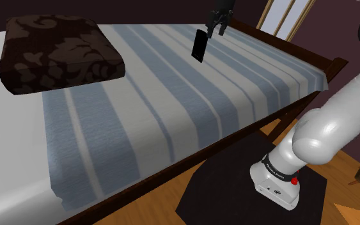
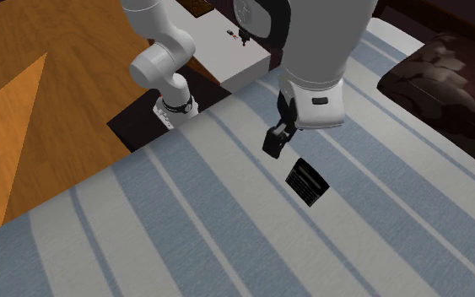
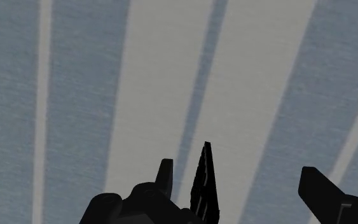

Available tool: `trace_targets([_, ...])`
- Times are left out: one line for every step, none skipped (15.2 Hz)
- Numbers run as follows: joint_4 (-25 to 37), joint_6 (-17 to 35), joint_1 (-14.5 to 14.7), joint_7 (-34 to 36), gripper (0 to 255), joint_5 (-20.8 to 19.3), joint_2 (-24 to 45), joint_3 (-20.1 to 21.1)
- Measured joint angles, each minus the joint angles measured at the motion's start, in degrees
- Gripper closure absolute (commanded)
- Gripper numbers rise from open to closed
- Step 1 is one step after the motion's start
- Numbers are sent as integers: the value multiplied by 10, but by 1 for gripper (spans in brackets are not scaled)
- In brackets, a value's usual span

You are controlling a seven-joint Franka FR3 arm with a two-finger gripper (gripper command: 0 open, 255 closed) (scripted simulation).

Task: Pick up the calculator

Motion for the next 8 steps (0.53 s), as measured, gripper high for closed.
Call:
trace_targets([43,-9,-2,-6,0,5,34,-4])
trace_targets([59,-10,-4,-7,0,8,52,-5])
trace_targets([75,-13,-6,-11,0,10,65,-7])
trace_targets([76,-10,-6,-11,0,11,70,-7])
trace_targets([70,-4,-6,-11,0,11,70,-7])
trace_targets([65,3,-6,-12,0,12,72,-8])
trace_targets([57,12,-7,-12,0,12,73,-8])
trace_targets([47,20,-7,-12,0,11,70,-8])
